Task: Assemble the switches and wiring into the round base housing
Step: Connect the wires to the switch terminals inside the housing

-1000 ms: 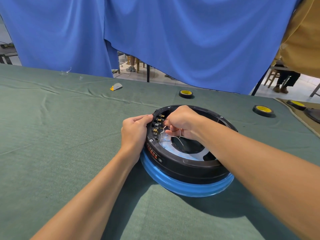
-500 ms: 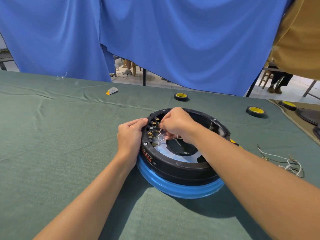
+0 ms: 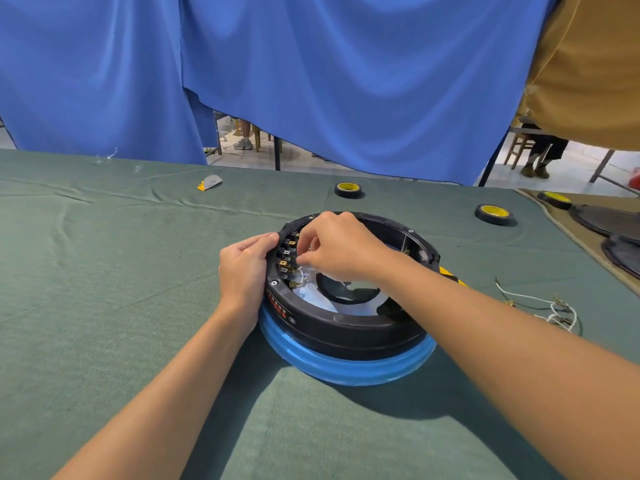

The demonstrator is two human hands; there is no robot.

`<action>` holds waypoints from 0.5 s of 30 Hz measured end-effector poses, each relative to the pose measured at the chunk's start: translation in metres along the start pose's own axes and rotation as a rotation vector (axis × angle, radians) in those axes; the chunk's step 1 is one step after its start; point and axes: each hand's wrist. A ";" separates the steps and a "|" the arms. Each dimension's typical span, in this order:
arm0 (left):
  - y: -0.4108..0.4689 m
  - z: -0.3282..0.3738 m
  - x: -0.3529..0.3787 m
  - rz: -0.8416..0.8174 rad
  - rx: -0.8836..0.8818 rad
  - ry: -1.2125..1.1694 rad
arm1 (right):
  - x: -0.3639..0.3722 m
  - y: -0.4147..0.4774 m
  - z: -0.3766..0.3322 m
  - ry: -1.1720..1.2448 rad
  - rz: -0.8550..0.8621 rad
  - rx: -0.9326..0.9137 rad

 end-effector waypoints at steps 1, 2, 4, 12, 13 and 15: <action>0.000 0.000 0.000 -0.001 0.007 0.005 | 0.001 -0.001 -0.002 -0.001 0.005 0.004; 0.000 0.001 -0.001 -0.004 0.012 0.009 | 0.003 -0.001 -0.003 -0.011 0.022 0.017; -0.001 0.002 -0.001 -0.016 0.013 0.010 | 0.008 0.000 -0.005 -0.015 0.043 0.049; 0.001 0.006 0.001 0.125 -0.037 0.114 | 0.011 0.008 0.001 0.039 0.022 0.115; 0.000 0.007 0.001 0.140 -0.038 0.124 | 0.010 0.009 0.003 0.061 0.013 0.122; -0.001 0.008 0.002 0.145 -0.044 0.139 | 0.006 0.010 0.005 0.111 -0.013 0.135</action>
Point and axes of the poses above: each hand's wrist, its own y-axis towards the middle knuckle, its own x-axis out of the palm, z = x × y, and after that the axes turned 10 degrees about z, right-handed
